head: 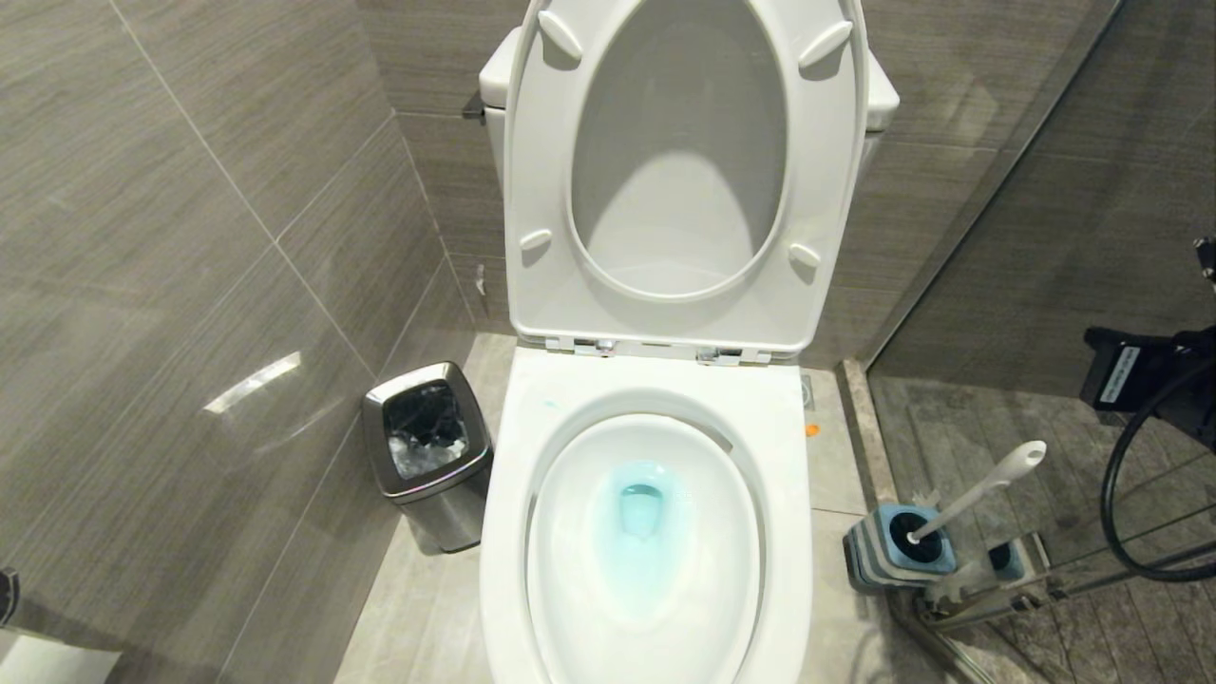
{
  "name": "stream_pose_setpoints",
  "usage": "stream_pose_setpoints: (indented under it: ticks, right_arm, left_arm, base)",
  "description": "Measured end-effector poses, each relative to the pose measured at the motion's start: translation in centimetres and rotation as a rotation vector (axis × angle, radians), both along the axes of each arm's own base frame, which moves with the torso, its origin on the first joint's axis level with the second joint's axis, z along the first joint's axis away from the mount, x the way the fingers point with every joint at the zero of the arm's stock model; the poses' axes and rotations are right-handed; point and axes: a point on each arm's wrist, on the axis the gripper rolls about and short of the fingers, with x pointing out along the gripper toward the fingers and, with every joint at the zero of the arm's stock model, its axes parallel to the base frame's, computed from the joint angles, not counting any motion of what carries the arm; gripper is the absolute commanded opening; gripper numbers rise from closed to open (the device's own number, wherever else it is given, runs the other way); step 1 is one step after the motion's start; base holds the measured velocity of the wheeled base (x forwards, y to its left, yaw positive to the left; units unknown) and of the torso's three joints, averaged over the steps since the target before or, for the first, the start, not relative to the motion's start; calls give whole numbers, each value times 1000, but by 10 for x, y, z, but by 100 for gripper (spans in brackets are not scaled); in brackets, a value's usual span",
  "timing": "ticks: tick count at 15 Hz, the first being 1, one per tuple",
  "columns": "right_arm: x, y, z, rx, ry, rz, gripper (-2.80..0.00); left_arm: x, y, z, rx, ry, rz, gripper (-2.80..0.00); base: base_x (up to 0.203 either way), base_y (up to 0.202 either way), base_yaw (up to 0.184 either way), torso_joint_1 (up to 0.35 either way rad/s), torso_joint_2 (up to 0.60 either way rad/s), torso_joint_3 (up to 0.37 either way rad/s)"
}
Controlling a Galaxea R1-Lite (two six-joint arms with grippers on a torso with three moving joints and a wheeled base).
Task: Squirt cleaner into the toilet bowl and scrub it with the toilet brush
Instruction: Flush the toilet
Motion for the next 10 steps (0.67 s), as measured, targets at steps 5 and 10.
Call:
stream_pose_setpoints:
  ticks: [5, 10]
  right_arm:
    - [-12, -2, 15, -21, 62, -77, -280]
    - [-31, -4, 31, -170, 87, -164, -280]
  left_arm:
    - [0, 0, 0, 0, 0, -1, -280]
    - [0, 0, 0, 0, 0, -1, -280]
  base:
    - [0, 0, 0, 0, 0, 0]
    - [0, 0, 0, 0, 0, 0]
